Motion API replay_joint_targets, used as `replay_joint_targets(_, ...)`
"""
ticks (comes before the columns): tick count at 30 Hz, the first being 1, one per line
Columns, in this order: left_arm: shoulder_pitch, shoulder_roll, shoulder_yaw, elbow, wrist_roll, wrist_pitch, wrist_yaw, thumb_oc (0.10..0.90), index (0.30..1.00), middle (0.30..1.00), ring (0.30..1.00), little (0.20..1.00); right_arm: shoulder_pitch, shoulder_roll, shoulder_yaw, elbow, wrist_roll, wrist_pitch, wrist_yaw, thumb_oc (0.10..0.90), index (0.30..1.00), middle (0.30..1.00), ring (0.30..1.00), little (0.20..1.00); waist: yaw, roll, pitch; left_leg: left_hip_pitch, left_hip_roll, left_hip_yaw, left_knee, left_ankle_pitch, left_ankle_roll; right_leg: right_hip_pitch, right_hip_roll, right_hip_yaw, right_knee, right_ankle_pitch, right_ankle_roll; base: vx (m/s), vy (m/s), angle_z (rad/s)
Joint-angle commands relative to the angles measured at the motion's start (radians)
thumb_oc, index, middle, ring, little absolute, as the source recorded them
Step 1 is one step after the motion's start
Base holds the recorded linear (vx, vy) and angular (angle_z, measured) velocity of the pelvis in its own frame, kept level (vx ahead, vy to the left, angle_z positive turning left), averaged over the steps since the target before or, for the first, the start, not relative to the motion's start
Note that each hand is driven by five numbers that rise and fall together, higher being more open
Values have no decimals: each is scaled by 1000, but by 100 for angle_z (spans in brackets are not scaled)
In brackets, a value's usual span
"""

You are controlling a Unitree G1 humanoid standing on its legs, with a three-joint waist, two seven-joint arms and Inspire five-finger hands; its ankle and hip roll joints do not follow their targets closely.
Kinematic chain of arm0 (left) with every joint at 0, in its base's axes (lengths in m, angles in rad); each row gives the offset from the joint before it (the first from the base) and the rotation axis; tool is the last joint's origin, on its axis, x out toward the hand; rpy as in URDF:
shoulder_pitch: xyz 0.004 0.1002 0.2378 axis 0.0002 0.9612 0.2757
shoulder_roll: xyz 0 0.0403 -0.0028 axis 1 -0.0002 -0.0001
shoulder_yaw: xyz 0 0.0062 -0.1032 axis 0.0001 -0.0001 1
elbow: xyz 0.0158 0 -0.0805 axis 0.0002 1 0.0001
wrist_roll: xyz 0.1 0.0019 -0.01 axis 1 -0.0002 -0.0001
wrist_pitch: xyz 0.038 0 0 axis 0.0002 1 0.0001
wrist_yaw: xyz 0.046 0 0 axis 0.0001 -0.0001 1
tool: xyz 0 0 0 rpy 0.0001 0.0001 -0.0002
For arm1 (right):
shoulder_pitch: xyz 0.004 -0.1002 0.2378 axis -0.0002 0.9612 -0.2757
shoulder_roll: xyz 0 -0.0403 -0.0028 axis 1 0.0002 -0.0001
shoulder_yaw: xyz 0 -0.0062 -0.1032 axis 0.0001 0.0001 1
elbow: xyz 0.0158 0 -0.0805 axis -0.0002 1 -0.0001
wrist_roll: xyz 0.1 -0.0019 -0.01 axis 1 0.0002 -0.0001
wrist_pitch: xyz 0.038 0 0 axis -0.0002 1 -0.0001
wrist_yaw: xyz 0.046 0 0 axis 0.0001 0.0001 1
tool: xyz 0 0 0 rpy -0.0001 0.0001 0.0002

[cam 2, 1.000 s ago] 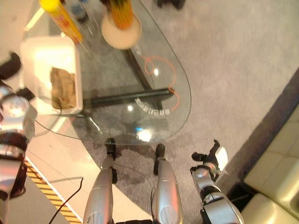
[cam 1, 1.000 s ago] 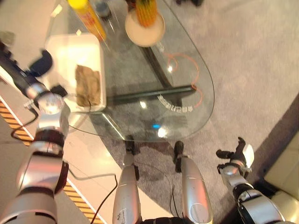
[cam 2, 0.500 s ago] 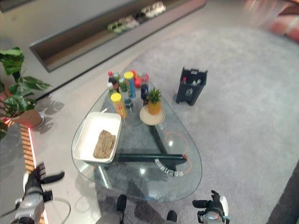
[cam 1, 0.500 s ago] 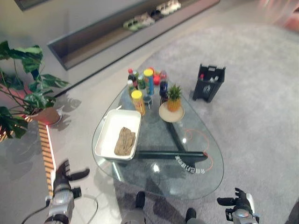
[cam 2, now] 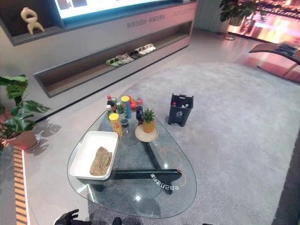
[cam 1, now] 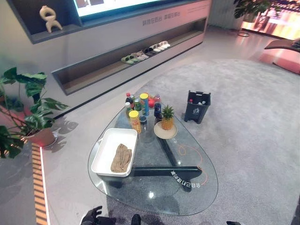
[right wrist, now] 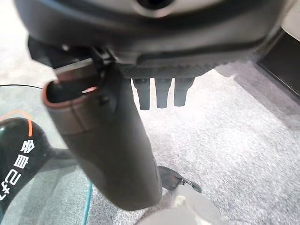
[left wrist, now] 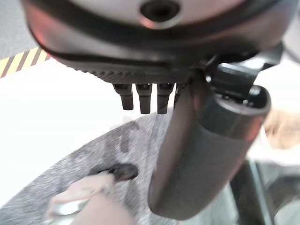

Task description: Wipe the table with a cloth and put it in the basket.

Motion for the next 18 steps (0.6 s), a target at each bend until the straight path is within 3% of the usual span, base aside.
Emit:
replay_joint_targets(1,-87,26,9,56,38,12,-5,800,900,900,900,900,-71,1,9,44,-40,22,-4,800,900,900,900,900,12,0,41,84,-32,67,6,-110,31,-49,11,25,60,23,-15,59,10,-6)
replay_joint_targets(9,-91,3,-4,62,22,35,2,800,900,900,900,900,-78,16,46,65,-96,68,-3,800,900,900,900,900,11,1,35,92,-30,57,6,-112,29,-38,17,34,52,22,-20,45,0,-3)
replay_joint_targets(18,-89,-12,-17,63,30,23,-4,800,900,900,900,900,-77,19,68,65,-109,57,7,800,900,900,900,900,10,-2,34,92,-26,50,6,-111,25,-36,22,40,40,25,-23,17,-5,0)
